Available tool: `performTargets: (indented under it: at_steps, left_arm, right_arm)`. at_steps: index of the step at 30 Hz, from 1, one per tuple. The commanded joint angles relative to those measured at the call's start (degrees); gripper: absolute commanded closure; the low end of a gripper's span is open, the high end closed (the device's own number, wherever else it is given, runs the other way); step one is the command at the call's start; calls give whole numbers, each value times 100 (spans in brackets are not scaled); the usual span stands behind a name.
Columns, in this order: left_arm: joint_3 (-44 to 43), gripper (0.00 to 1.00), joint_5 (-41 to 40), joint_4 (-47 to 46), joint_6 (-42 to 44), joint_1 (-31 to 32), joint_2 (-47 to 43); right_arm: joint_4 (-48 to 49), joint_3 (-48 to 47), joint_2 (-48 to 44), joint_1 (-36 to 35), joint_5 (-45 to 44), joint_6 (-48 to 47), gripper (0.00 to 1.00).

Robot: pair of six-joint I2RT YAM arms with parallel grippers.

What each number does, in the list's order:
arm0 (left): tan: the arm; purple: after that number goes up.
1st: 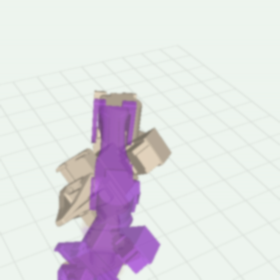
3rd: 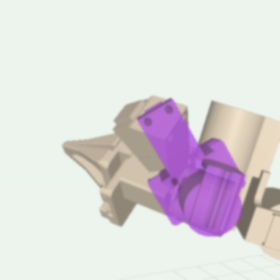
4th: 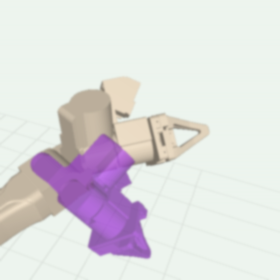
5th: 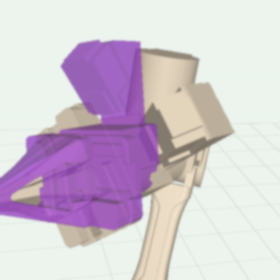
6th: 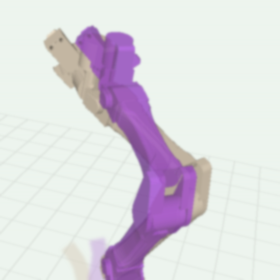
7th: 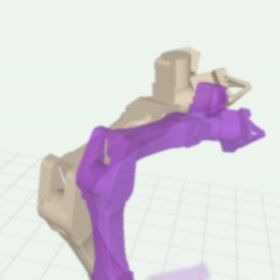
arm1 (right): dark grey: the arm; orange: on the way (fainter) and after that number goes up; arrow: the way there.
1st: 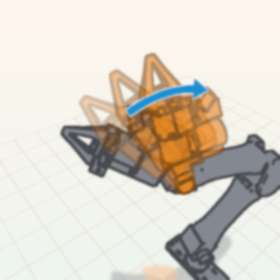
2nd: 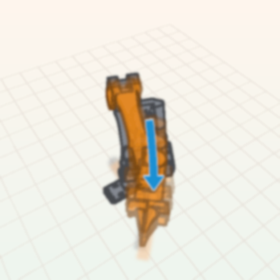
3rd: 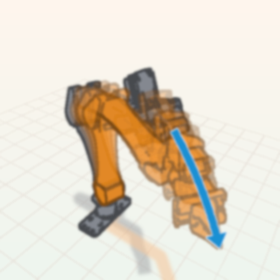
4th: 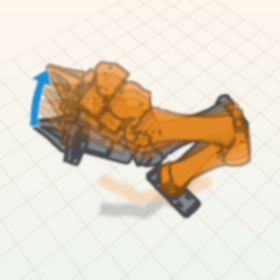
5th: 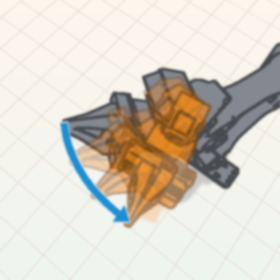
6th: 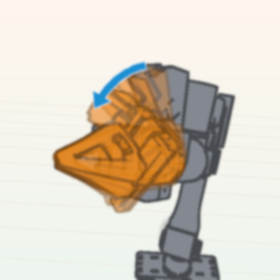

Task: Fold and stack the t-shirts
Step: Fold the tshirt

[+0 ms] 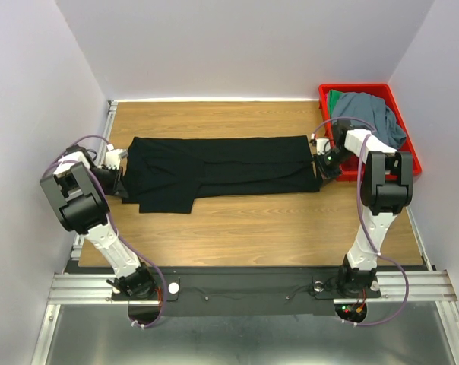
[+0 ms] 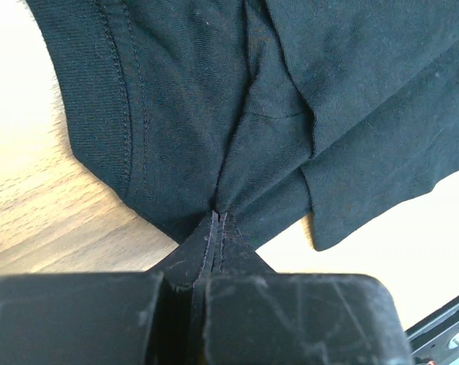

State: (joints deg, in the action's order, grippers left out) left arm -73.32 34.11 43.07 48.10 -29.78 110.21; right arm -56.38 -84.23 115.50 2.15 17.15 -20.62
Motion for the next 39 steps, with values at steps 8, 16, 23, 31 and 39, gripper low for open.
performTargets:
  at_steps: [8,16,23,31,39]
  left_arm:
    - [-103,62,-283,140,393,-98,-543]
    - [-842,52,229,1124,1262,33,-1264]
    - [685,51,-720,1029,1914,762,-2275]
    - [2452,51,-1363,-358,1335,1957,-2988]
    - [2884,51,-1977,-1423,807,2415,-2681]
  right_arm:
    - [171,258,-405,57,-609,-390,66]
    - [-514,-612,-704,48,350,-127,32]
    - [-532,-692,-924,-4,790,-30,43]
    - [-163,-806,-529,-391,869,199,59]
    - [-75,-982,-265,-540,843,269,59]
